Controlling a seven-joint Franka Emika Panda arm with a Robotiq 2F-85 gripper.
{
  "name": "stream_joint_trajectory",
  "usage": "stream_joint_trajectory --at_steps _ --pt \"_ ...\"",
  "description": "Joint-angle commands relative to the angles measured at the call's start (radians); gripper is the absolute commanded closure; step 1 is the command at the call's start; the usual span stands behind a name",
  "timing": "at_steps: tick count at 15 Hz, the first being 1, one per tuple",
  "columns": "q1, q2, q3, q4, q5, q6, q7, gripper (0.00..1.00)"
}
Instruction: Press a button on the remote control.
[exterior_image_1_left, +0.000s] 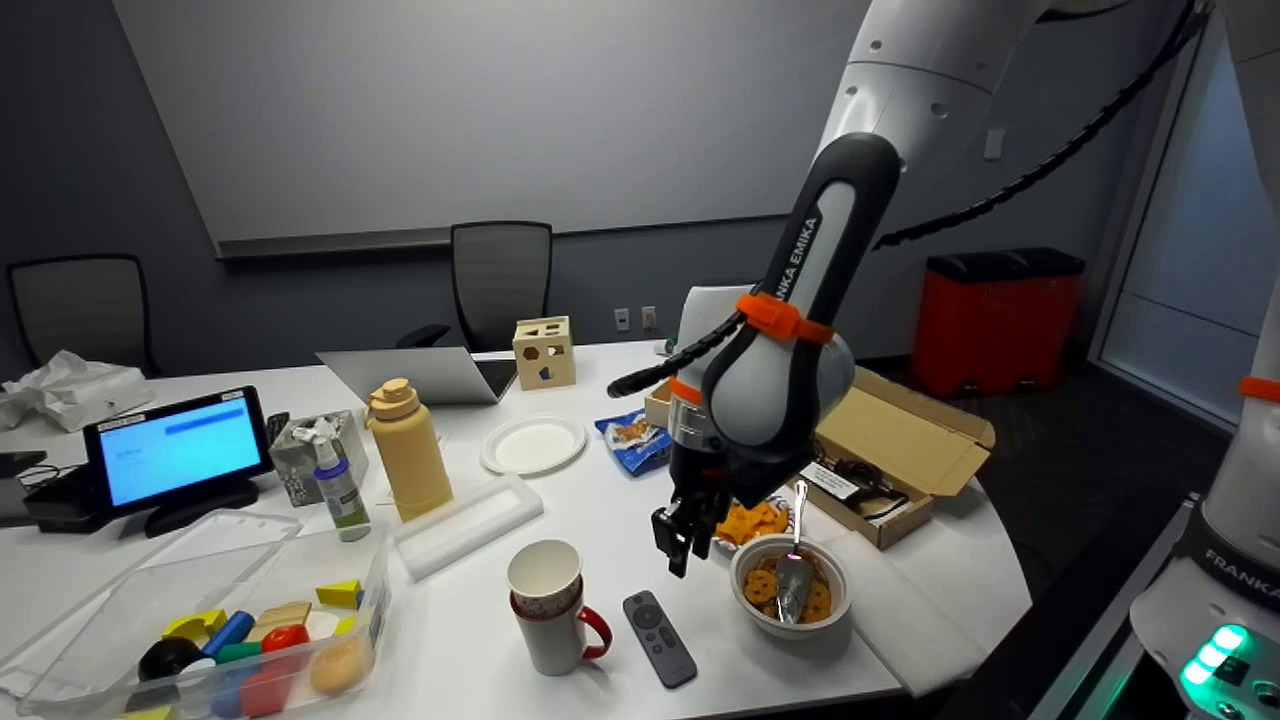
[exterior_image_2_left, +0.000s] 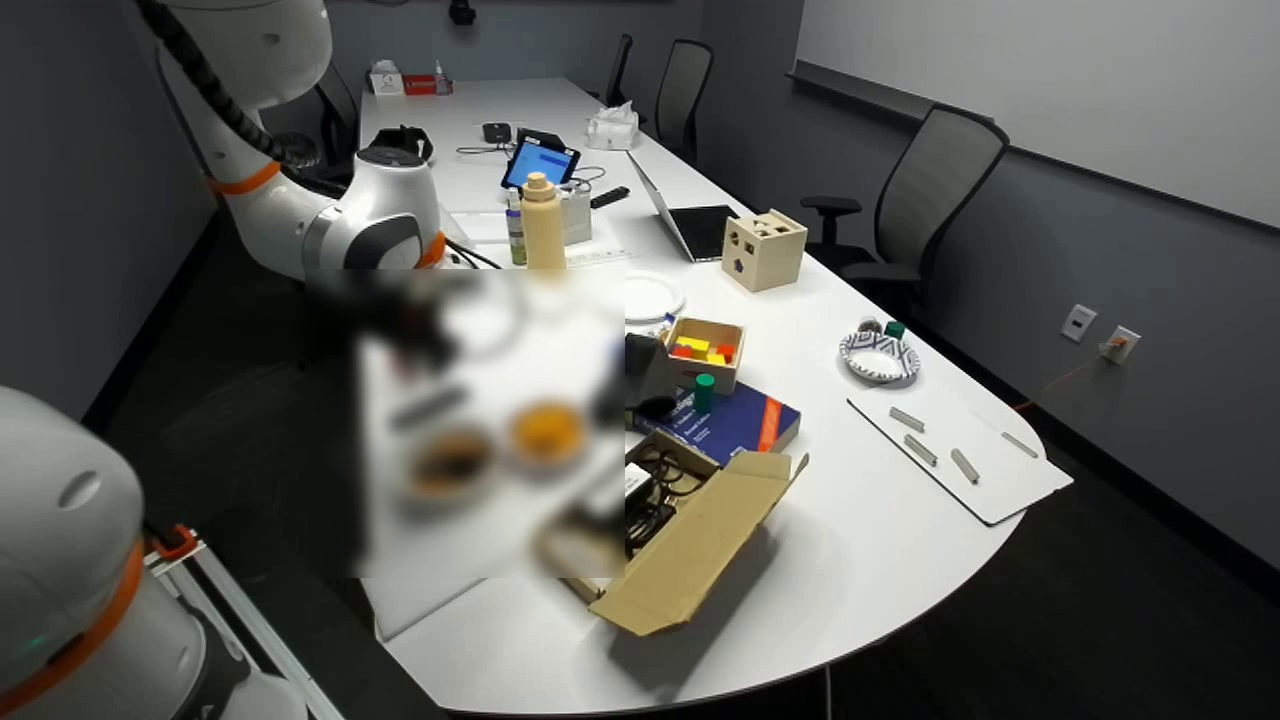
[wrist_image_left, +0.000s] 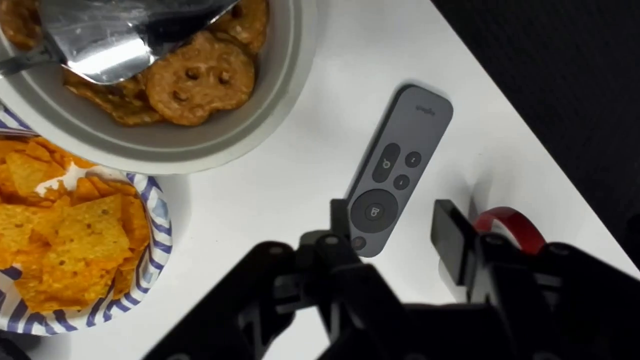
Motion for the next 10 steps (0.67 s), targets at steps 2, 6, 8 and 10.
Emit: stream_joint_trajectory --at_steps 2,6,8,10 --pt "0.051 0.112 -0.05 0.082 -0.072 0.066 0.039 0.91" --pt "0.101 0.177 -0.091 0.144 -0.109 0.094 0.038 1.0" --pt "0.127 0.212 -0.112 0.176 -0.126 0.107 0.036 1.0" --pt "0.141 0.245 -0.12 0.211 -0.134 0.094 0.034 1.0"
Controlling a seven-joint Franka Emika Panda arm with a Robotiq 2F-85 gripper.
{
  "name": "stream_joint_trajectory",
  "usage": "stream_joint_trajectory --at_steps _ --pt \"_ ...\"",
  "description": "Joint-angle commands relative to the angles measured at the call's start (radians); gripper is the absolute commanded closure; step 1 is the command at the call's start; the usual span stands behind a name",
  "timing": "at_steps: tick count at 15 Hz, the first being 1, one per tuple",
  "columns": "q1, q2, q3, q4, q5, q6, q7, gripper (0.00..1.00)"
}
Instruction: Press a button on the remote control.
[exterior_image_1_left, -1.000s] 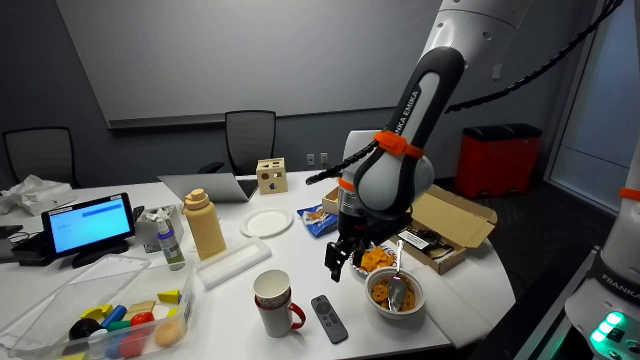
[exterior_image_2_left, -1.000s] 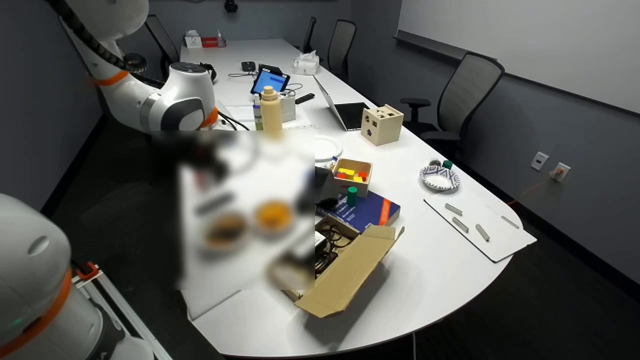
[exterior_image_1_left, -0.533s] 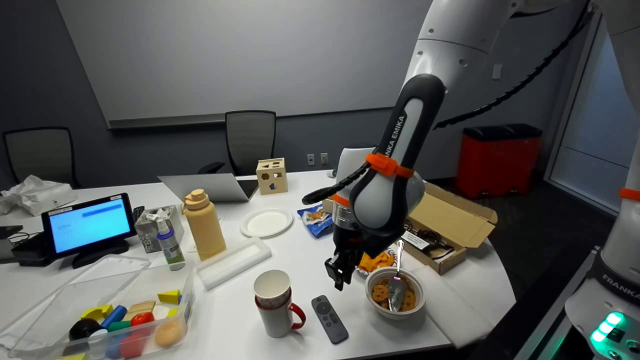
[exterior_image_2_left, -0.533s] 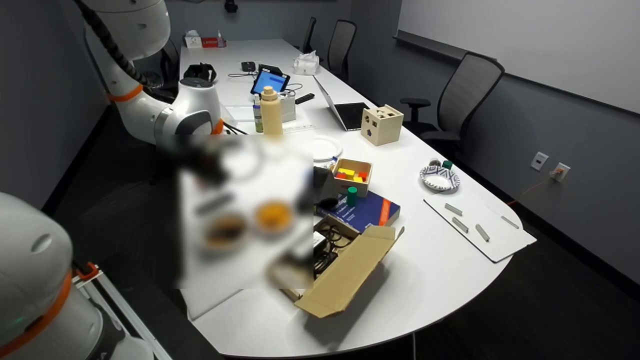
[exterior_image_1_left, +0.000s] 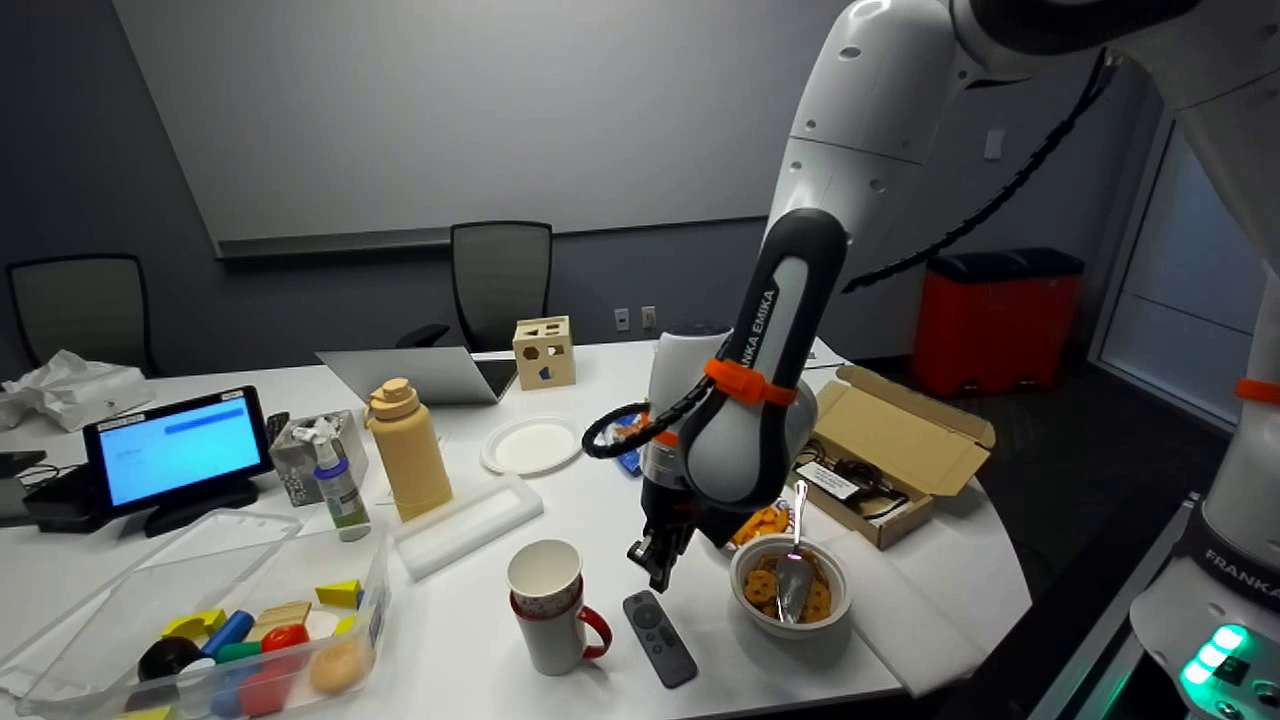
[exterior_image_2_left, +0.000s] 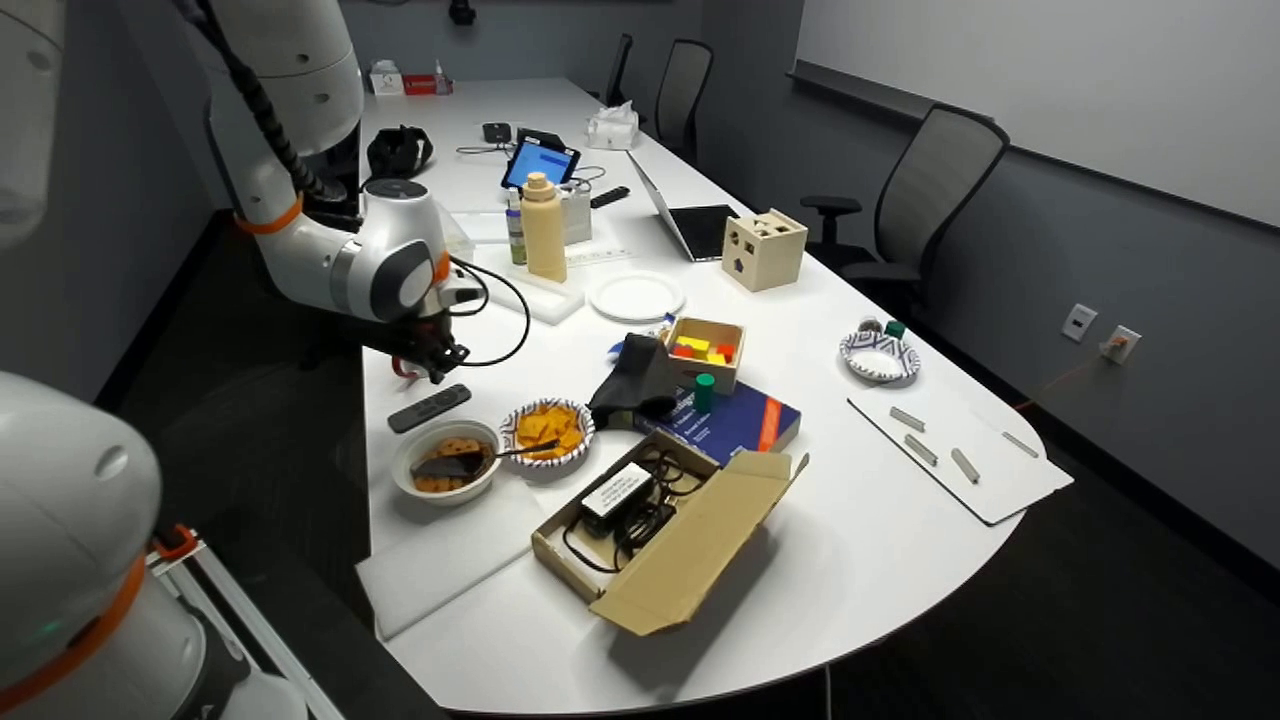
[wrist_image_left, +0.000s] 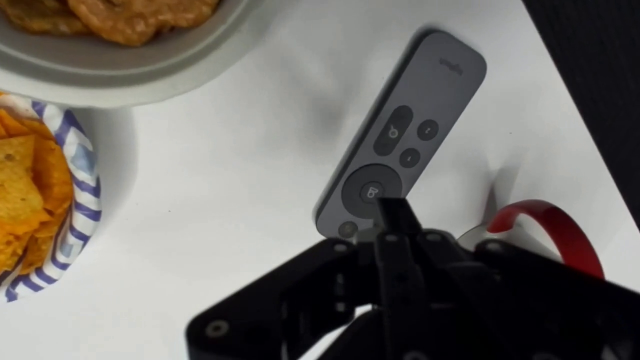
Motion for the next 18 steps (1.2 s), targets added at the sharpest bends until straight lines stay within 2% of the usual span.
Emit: stream_joint_trajectory --at_steps 1,13,18 --pt "0.042 0.08 -0.033 0.08 -0.046 0.012 0.025 1.0" --pt "0.121 0.185 -0.092 0.184 -0.057 -0.006 0.042 1.0" --pt "0.225 0.215 -0.197 0.21 -0.066 -0.049 0.097 1.0"
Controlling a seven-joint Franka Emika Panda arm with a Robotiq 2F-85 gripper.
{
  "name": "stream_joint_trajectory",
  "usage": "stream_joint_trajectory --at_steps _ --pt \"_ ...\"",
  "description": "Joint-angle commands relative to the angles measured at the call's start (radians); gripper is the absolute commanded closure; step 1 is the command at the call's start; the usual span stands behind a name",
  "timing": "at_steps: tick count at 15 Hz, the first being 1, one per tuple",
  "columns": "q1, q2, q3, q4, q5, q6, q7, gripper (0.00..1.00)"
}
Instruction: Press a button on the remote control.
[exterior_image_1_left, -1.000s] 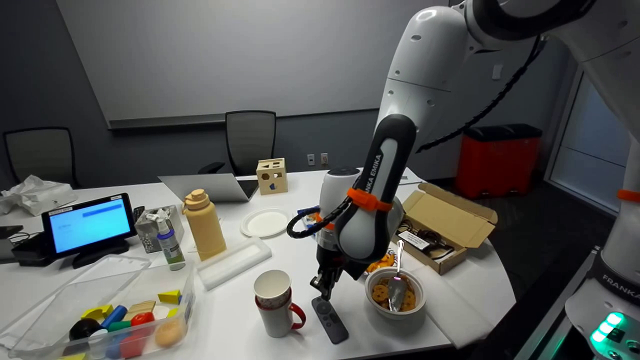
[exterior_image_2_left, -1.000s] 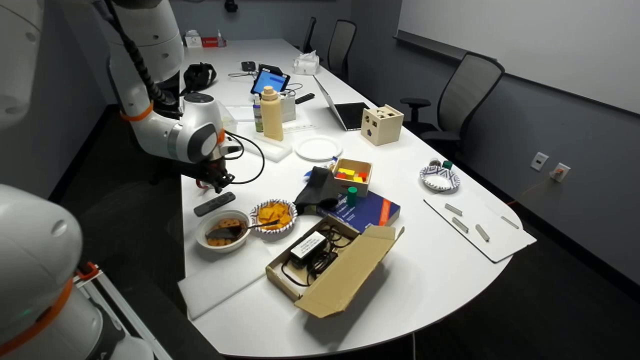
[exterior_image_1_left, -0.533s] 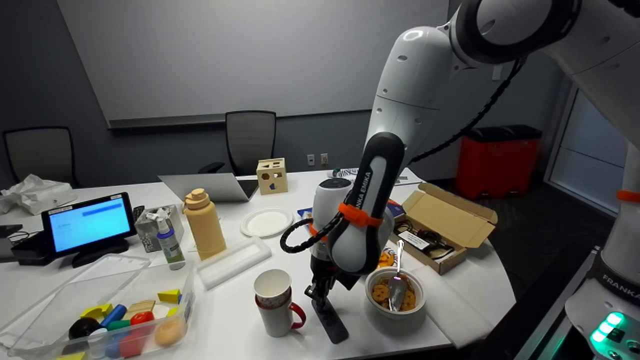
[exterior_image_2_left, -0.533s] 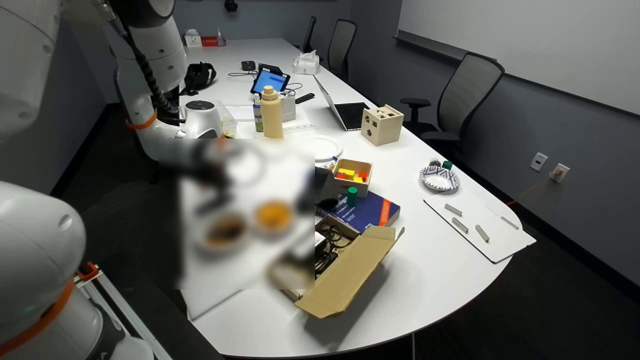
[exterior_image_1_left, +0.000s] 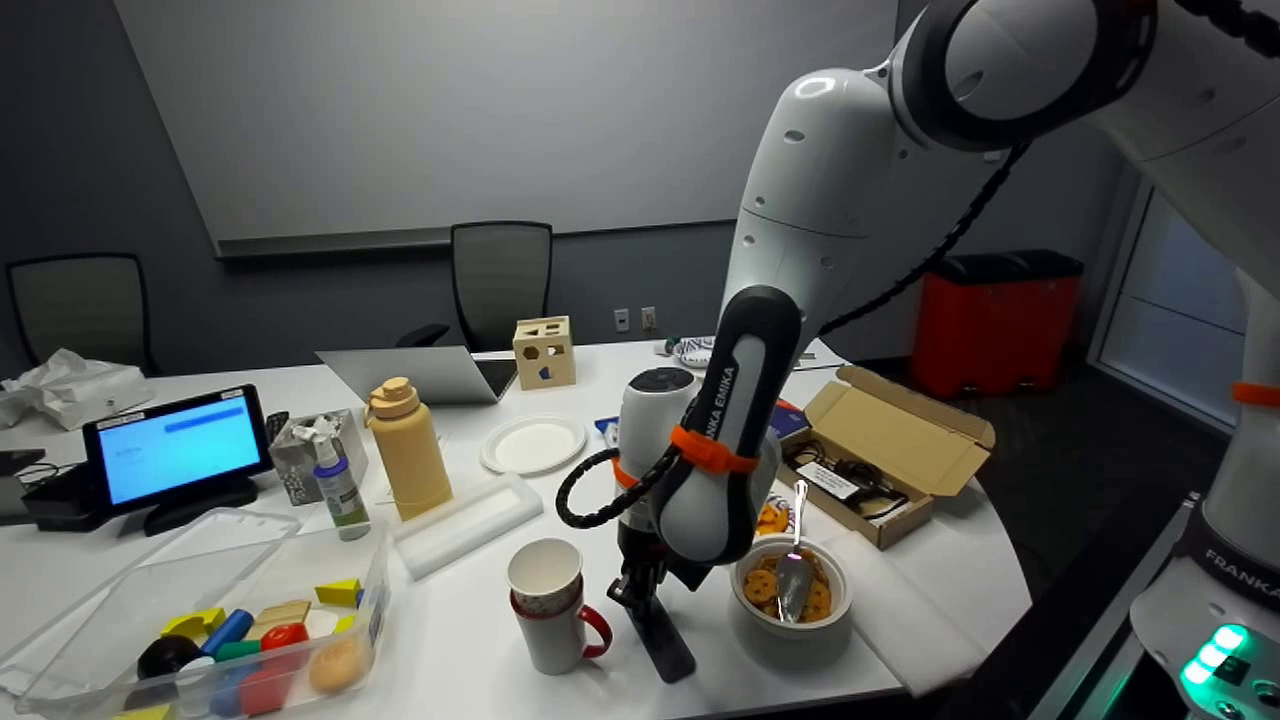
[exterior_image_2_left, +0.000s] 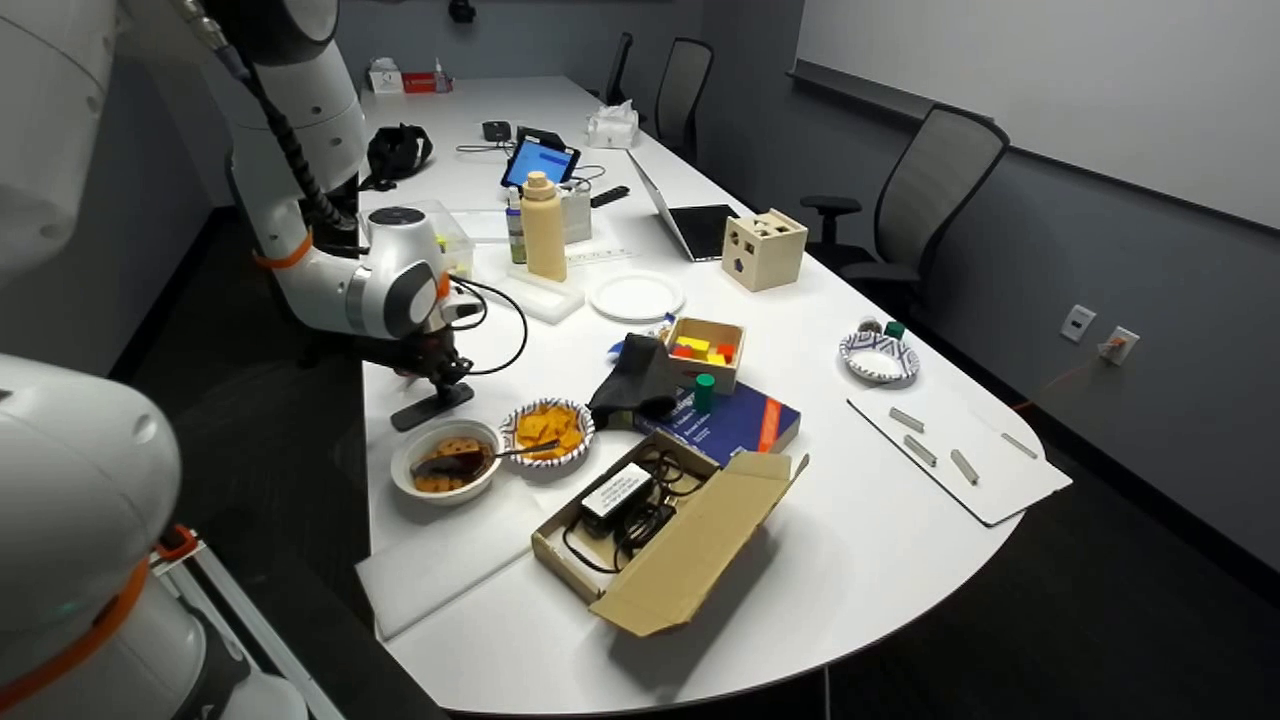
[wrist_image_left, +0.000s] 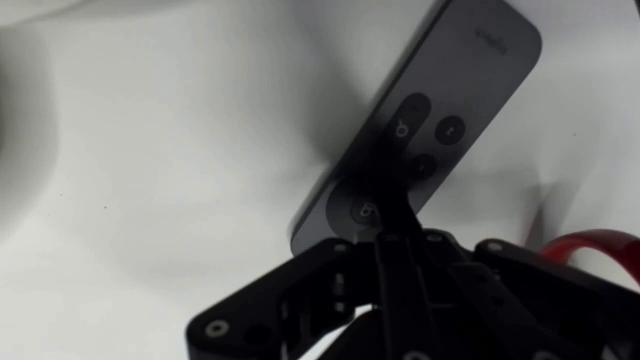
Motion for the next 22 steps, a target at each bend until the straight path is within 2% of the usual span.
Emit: stream_joint_trajectory --at_steps 1,3,9,16,22 --pt "0.082 0.053 -0.084 0.044 -0.04 -0.044 0.07 1.0" --pt "0.095 0.058 -0.086 0.045 -0.04 -0.06 0.077 1.0" --pt "0.03 0.05 -0.021 0.063 -0.024 -0.109 0.053 1.0" --pt "0.057 0.106 -0.06 0.053 -0.051 -0.044 0.07 1.0" --pt "0.055 0.081 -0.057 0.055 -0.058 -0.074 0.073 1.0"
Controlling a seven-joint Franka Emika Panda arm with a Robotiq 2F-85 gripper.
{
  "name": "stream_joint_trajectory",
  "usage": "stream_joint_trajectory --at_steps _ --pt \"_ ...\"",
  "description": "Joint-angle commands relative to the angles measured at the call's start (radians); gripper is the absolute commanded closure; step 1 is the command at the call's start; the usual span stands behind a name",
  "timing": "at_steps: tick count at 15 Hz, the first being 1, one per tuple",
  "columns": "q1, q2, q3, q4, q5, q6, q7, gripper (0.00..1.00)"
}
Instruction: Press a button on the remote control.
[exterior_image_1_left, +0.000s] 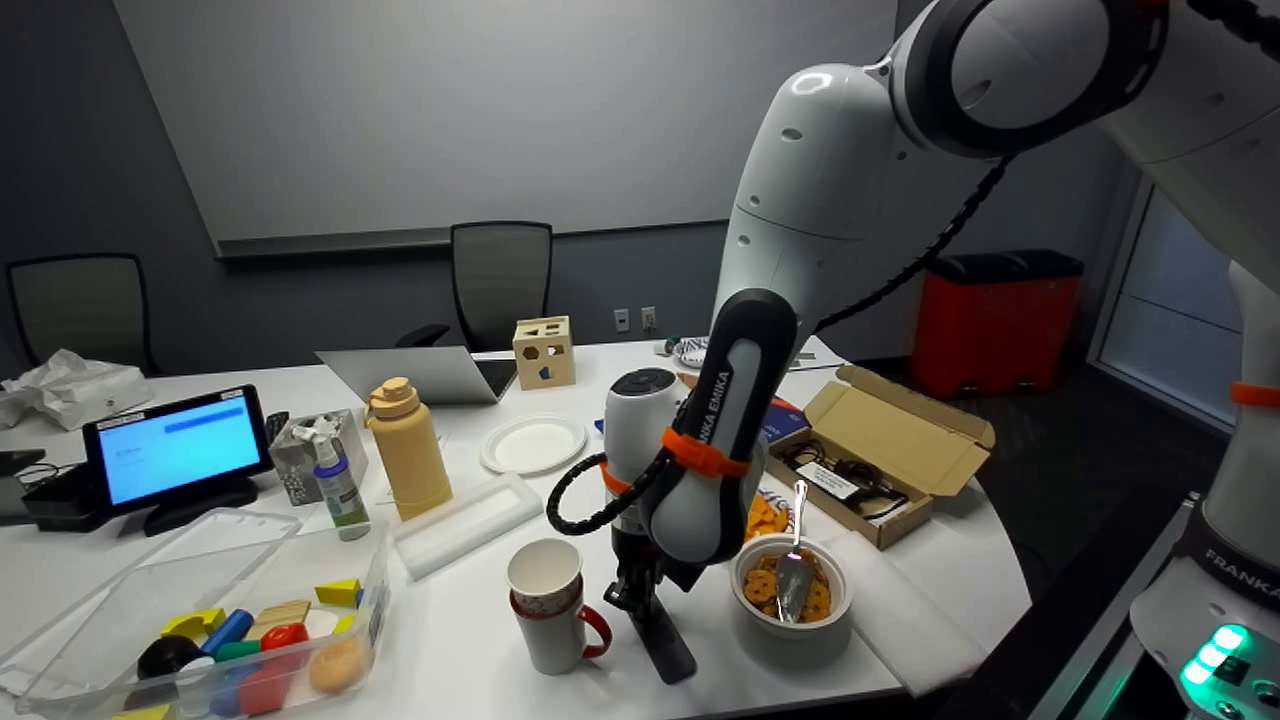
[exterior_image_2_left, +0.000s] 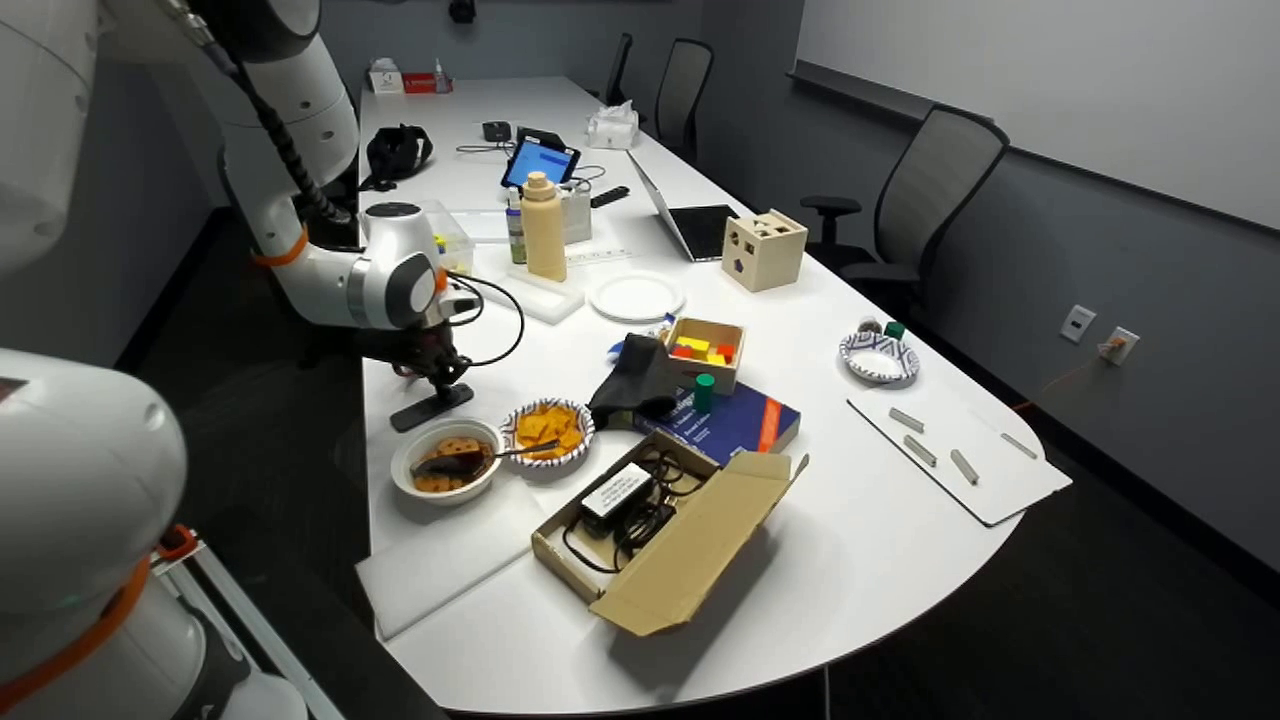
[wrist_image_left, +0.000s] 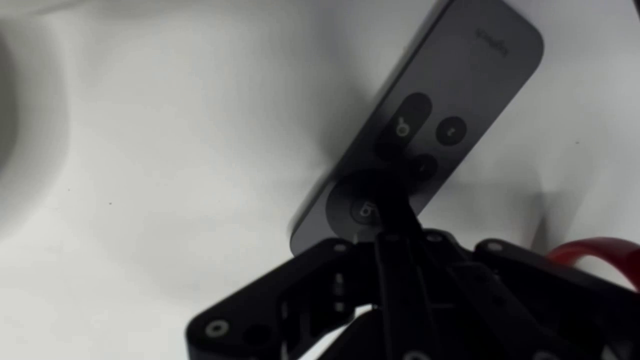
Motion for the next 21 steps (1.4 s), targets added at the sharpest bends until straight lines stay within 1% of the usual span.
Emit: stream_joint_trajectory --at_steps 1,2,5,8,12,14,15,16,17,21 --pt "0.007 0.054 -0.016 0.018 -0.023 -0.026 0.048 1.0" --pt "0.013 0.037 -0.023 0.021 -0.023 -0.043 0.061 1.0" --pt "0.007 -0.021 -0.012 0.02 -0.022 -0.116 0.083 1.0" --pt "-0.02 -0.07 0.03 0.021 -0.017 -0.198 0.08 1.0" --pt "-0.016 -0.147 0.058 0.025 -0.025 -0.247 0.095 1.0" --pt "-0.005 -0.191 0.055 0.025 -0.037 -0.274 0.117 1.0" --pt "0.002 -0.208 0.049 0.029 -0.046 -0.306 0.137 0.74" --pt "0.009 -0.218 0.039 0.034 -0.058 -0.327 0.162 0.72" --pt "0.01 -0.236 0.038 0.033 -0.068 -0.359 0.183 0.66" --pt "-0.013 -0.265 0.065 0.042 -0.082 -0.443 0.215 0.35"
